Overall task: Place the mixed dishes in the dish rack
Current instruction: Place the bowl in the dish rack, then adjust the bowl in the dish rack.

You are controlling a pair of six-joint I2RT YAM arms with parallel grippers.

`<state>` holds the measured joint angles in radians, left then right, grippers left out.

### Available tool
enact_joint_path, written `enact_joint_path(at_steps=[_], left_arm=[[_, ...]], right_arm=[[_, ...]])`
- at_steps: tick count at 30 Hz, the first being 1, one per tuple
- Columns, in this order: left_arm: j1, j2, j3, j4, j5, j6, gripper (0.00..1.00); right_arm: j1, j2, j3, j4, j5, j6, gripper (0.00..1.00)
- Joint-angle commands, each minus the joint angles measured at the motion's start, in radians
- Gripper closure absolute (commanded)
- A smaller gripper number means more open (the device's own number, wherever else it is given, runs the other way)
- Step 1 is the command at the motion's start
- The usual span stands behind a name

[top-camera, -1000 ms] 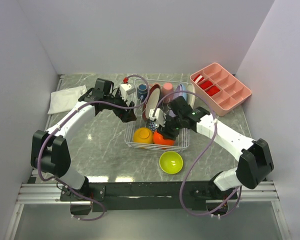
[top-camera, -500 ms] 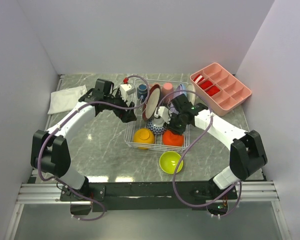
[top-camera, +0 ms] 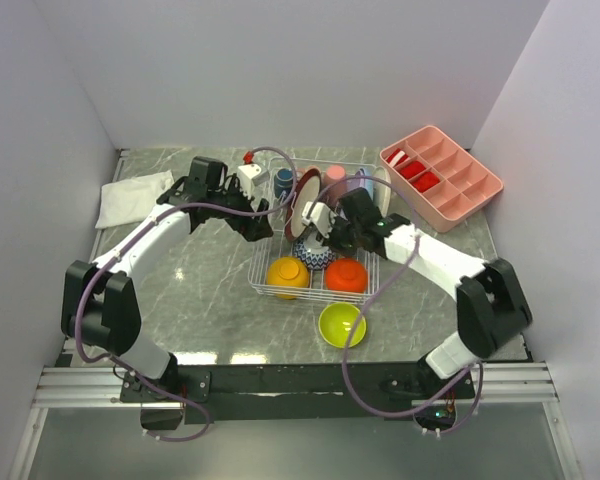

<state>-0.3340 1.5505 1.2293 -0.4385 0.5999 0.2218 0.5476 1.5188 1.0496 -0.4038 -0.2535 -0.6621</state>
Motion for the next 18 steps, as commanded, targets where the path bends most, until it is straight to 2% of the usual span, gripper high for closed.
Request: enact_joint_path(at_steps=[1, 3, 7, 12, 18], left_arm=[[0.003, -0.070, -0.019, 0.009, -0.017, -0.029, 0.05], [0.004, -0.081, -0.022, -0.002, -0.032, -0.015, 0.05], [0.004, -0.092, -0.021, -0.017, -0.037, -0.001, 0.05], [0.004, -0.078, -0.014, 0.000, -0.034, -0.012, 0.05], [0.004, -0.066, -0.001, 0.000, -0.028, -0.012, 0.04]], right_arm=[[0.009, 0.167, 0.081, 0.147, 0.033, 0.042, 0.76], [0.014, 0.198, 0.110, 0.161, 0.019, 0.041, 0.77], [0.040, 0.236, 0.185, 0.079, -0.047, 0.048, 0.77], [0.103, 0.199, 0.148, 0.086, -0.072, 0.062, 0.78], [0.114, 0.222, 0.170, 0.057, -0.099, 0.111, 0.77]])
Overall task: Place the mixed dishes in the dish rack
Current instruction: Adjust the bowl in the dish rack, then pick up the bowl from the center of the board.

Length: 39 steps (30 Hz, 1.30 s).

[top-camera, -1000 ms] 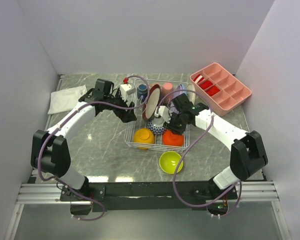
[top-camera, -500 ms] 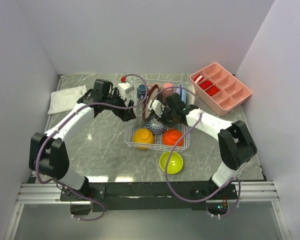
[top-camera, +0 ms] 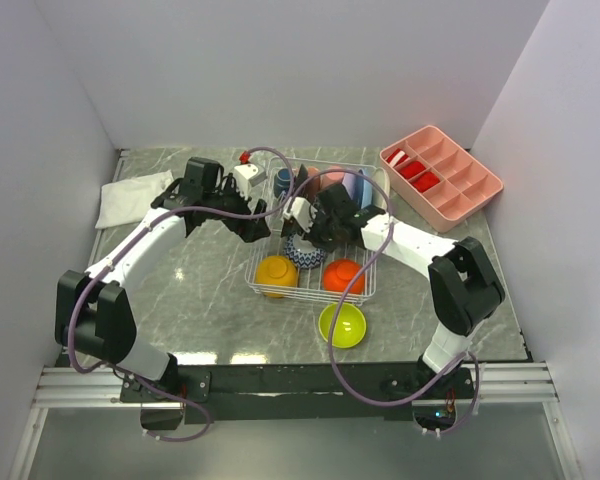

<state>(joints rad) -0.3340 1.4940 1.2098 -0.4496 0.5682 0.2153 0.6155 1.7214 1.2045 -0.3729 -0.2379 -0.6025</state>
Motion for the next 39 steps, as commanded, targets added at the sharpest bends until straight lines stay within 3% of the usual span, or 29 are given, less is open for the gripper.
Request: enact_joint_path(at_steps=[1, 4, 5, 8, 13, 15, 19, 26, 33, 36, 39], left_arm=[[0.004, -0.009, 0.019, 0.011, 0.005, -0.005, 0.04], [0.004, -0.009, 0.023, 0.017, -0.007, -0.008, 0.04], [0.004, -0.009, 0.023, 0.020, -0.014, -0.010, 0.04], [0.004, -0.024, 0.019, 0.038, -0.066, -0.022, 0.04], [0.003, -0.087, 0.013, 0.120, -0.299, -0.076, 0.03], [0.003, -0.101, 0.036, 0.129, -0.398, -0.085, 0.02], [0.003, -0.103, 0.077, 0.081, -0.413, -0.071, 0.02], [0.004, -0.129, 0.068, 0.075, -0.387, -0.065, 0.01], [0.003, -0.126, 0.057, 0.065, -0.353, -0.060, 0.02], [0.003, -0.138, 0.040, 0.072, -0.343, -0.067, 0.01], [0.003, -0.156, 0.025, 0.063, -0.352, -0.056, 0.01]], right_arm=[[0.052, 0.020, 0.010, 0.041, -0.079, 0.069, 0.76], [0.049, -0.002, 0.017, 0.060, -0.029, 0.105, 0.74], [0.049, -0.014, 0.015, 0.063, 0.039, 0.122, 0.65], [-0.003, -0.104, -0.019, 0.065, 0.129, 0.136, 0.56], [-0.100, -0.305, -0.060, 0.019, 0.045, 0.116, 0.50], [-0.121, -0.368, -0.063, -0.070, -0.066, 0.055, 0.48], [-0.140, -0.471, -0.100, -0.272, -0.229, -0.092, 0.47], [-0.180, -0.738, -0.296, -0.549, -0.331, -0.510, 0.46], [-0.171, -0.887, -0.364, -0.812, -0.428, -0.746, 0.44], [-0.125, -0.872, -0.426, -0.822, -0.423, -0.832, 0.42], [-0.053, -0.875, -0.479, -0.708, -0.425, -0.813, 0.37]])
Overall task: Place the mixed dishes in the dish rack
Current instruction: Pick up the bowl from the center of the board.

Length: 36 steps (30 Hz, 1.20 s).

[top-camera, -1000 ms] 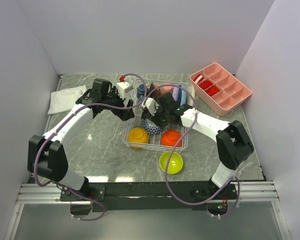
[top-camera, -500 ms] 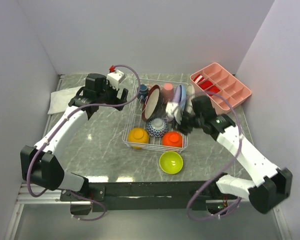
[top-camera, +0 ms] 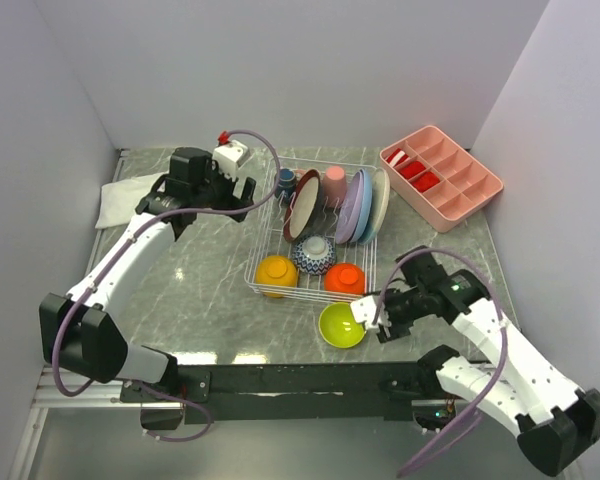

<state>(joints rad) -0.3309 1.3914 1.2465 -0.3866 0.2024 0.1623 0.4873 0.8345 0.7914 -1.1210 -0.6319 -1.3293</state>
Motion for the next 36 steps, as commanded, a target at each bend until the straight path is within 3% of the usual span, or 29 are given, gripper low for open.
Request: enact_joint_path(at_steps=[1, 8, 15, 18, 22, 26, 30, 34, 36], left_arm=[[0.000, -0.058, -0.018, -0.003, 0.012, 0.002, 0.01], [0.001, -0.120, -0.085, 0.005, -0.009, -0.001, 0.01], [0.001, -0.153, -0.105, -0.017, -0.011, 0.013, 0.01], [0.001, -0.170, -0.111, -0.023, -0.018, 0.025, 0.01], [0.001, -0.190, -0.122, -0.028, -0.001, 0.032, 0.02], [0.001, -0.206, -0.101, -0.038, 0.028, 0.043, 0.02], [0.001, -0.206, -0.078, -0.015, -0.023, 0.025, 0.04], [0.003, -0.172, -0.044, -0.018, 0.038, -0.043, 0.02], [0.003, -0.163, -0.041, -0.006, 0.093, -0.043, 0.10]], right_arm=[[0.098, 0.015, -0.075, 0.076, -0.029, -0.067, 0.35], [0.270, 0.092, -0.141, 0.256, 0.006, 0.001, 0.32], [0.333, 0.264, -0.135, 0.310, 0.024, 0.025, 0.44], [0.344, 0.265, -0.094, 0.277, 0.034, 0.047, 0.63], [0.340, 0.218, 0.014, 0.136, 0.038, 0.065, 1.00], [0.324, 0.176, 0.198, -0.006, -0.014, 0.091, 1.00], [0.275, 0.342, 0.553, -0.175, -0.135, 0.206, 1.00], [0.069, 0.472, 0.695, -0.114, -0.343, 0.431, 1.00], [0.016, 0.564, 0.744, -0.091, -0.457, 0.490, 1.00]])
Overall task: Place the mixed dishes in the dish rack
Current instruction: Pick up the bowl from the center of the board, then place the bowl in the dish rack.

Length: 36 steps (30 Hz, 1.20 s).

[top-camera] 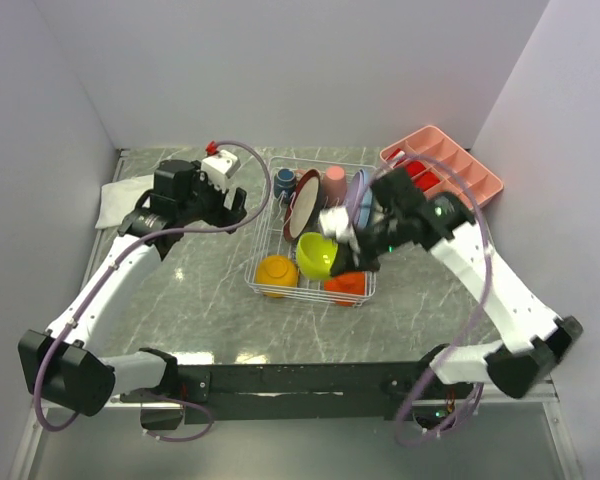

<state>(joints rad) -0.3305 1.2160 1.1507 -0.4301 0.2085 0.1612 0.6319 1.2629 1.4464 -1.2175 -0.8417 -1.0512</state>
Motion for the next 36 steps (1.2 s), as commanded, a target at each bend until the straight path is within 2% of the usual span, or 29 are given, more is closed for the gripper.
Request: enact_joint_path(at_steps=[1, 3, 4, 5, 6, 7, 11, 12, 14, 15, 16, 20, 24, 29, 36], left_arm=[[0.001, 0.022, 0.060, 0.034, 0.132, -0.042, 0.13], [0.001, 0.034, 0.067, 0.034, 0.170, -0.034, 0.33], [0.001, 0.046, 0.072, 0.033, 0.187, -0.031, 0.48], [0.001, 0.051, 0.078, 0.028, 0.218, -0.028, 0.83], [0.001, 0.057, 0.083, 0.025, 0.223, -0.032, 0.99], [0.001, 0.069, 0.087, 0.024, 0.218, -0.040, 0.99], [0.001, 0.102, 0.116, 0.007, 0.242, -0.031, 0.99], [0.001, 0.108, 0.124, 0.002, 0.247, -0.026, 0.99], [0.001, 0.132, 0.142, -0.004, 0.246, -0.028, 0.99], [0.001, 0.140, 0.150, -0.013, 0.258, -0.023, 0.99], [-0.001, 0.154, 0.156, -0.019, 0.267, -0.020, 0.99], [-0.037, 0.186, 0.175, -0.045, 0.312, 0.018, 0.99], [-0.139, 0.206, 0.162, -0.064, 0.296, 0.086, 0.99], [-0.177, 0.183, 0.084, -0.058, 0.287, 0.136, 0.99], [-0.284, 0.117, -0.012, -0.110, 0.351, 0.346, 0.99]], right_arm=[[-0.150, 0.173, 0.110, -0.011, -0.290, 0.223, 1.00], [-0.199, 0.275, 0.166, -0.059, -0.413, 0.235, 1.00], [-0.218, 0.305, 0.175, -0.066, -0.457, 0.268, 1.00], [-0.251, 0.331, 0.146, -0.047, -0.505, 0.313, 1.00], [-0.267, 0.335, 0.116, 0.063, -0.596, 0.379, 1.00], [-0.276, 0.337, 0.086, 0.106, -0.629, 0.470, 1.00], [-0.328, 0.363, -0.018, 0.150, -0.789, 0.517, 1.00], [-0.334, 0.368, -0.023, 0.103, -0.792, 0.499, 1.00], [-0.336, 0.412, -0.002, -0.050, -0.793, 0.262, 1.00], [-0.336, 0.433, 0.003, -0.200, -0.797, 0.181, 1.00], [-0.336, 0.455, 0.002, -0.226, -0.798, 0.115, 1.00], [-0.324, 0.504, -0.058, -0.229, -0.797, 0.048, 0.99], [-0.322, 0.573, -0.064, -0.228, -0.797, 0.034, 0.99], [-0.325, 0.642, -0.046, -0.226, -0.798, 0.013, 0.98], [-0.339, 0.711, -0.058, -0.226, -0.795, -0.004, 0.92]])
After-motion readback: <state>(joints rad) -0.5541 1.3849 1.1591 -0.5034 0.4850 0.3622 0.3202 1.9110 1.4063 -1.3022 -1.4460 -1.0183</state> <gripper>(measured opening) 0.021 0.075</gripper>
